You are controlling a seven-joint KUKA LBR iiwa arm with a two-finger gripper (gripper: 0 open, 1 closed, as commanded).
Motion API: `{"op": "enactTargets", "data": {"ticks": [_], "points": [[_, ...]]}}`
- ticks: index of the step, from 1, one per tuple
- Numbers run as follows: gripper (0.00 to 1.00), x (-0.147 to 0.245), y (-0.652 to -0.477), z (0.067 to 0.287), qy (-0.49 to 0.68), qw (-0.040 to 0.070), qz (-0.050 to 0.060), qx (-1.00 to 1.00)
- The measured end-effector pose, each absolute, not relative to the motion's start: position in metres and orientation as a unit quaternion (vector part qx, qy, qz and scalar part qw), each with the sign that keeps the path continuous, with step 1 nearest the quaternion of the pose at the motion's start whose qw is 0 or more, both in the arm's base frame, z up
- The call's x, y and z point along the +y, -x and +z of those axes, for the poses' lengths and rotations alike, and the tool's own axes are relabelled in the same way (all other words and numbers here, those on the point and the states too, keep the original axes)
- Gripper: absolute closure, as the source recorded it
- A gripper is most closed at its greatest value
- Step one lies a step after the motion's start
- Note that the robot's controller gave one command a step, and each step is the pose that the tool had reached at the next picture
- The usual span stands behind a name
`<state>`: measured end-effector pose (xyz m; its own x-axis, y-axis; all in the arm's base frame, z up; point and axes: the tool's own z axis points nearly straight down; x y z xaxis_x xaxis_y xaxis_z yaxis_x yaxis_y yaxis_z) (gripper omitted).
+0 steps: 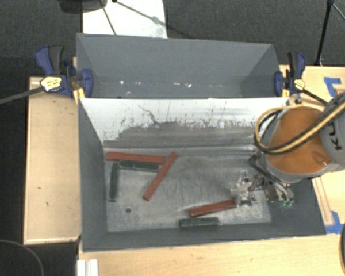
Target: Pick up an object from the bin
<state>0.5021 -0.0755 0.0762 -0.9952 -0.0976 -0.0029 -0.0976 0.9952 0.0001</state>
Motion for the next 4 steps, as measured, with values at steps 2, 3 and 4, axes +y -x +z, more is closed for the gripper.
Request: {"op": "enactTargets", "data": {"ticks": [2,3,4], "points": [[0.00,-0.075,-0.506,0.076,0.049,0.011,-0.001,0.999],[1.00,-0.030,-0.489,0.075,-0.013,-0.001,0.000,1.000],[0.00,-0.031,-0.497,0.079,-0.014,0.015,0.000,1.000]]}}
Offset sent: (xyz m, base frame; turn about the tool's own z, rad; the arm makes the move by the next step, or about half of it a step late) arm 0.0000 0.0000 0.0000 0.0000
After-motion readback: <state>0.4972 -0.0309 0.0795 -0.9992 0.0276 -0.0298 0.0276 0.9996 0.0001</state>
